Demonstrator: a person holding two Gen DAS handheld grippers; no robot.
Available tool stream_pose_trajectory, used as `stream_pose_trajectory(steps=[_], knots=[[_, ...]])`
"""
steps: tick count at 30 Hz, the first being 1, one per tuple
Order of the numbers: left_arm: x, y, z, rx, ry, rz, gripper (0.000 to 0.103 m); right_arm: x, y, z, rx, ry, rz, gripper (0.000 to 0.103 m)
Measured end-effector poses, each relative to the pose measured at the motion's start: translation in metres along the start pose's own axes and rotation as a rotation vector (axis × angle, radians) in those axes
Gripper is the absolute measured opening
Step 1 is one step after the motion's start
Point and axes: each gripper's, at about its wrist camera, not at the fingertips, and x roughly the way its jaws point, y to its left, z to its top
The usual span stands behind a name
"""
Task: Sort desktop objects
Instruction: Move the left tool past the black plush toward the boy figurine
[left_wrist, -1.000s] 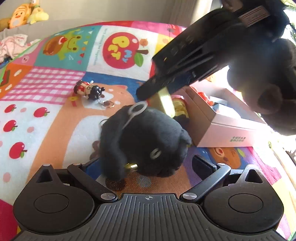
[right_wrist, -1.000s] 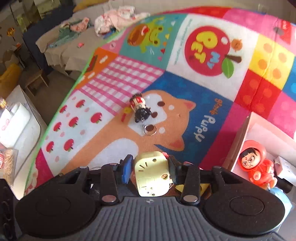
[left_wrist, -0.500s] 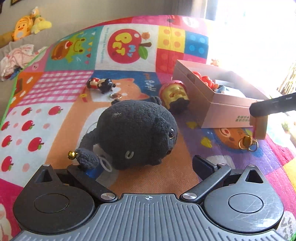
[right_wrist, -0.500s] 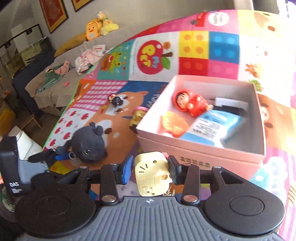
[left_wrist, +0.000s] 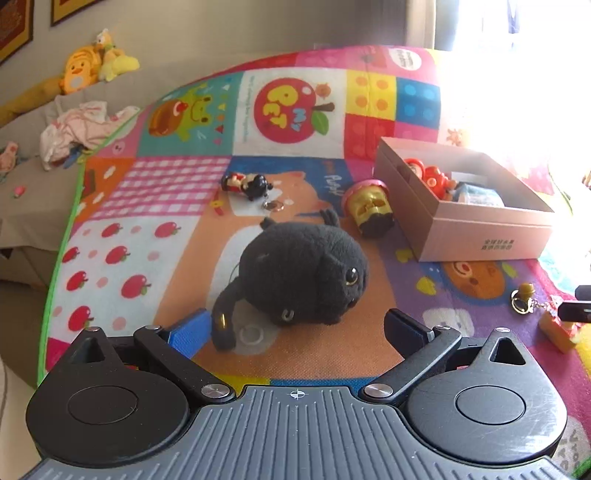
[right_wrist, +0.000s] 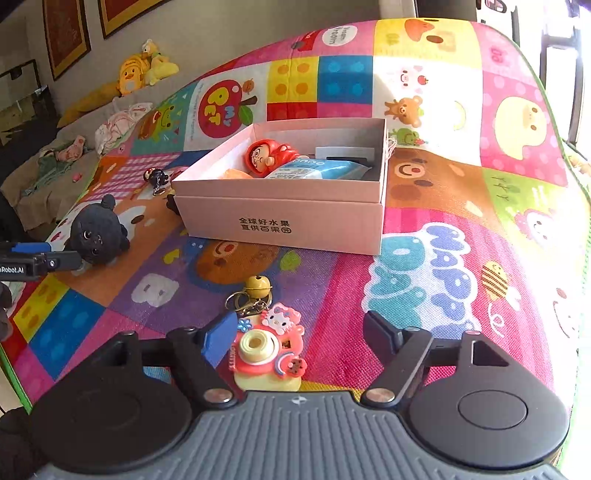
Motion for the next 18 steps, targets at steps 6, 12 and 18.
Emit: stream_pose_trajectory(steps=[6,12,18], knots=[[-0.009,-0.020,0.015,0.060,-0.076,-0.025,0.102,0.002,-0.006,-0.010,0.045,-0.006,0.002,0.103],[0.009,-0.029,0.010,0.110,-0.047,0.038,0.102,0.013,-0.002,-0.014,0.042,-0.006,-0.020,0.103],[0.027,-0.018,0.008,0.077,-0.006,0.077,0.102,0.015,0.000,-0.014,0.036,-0.007,-0.023,0.103]])
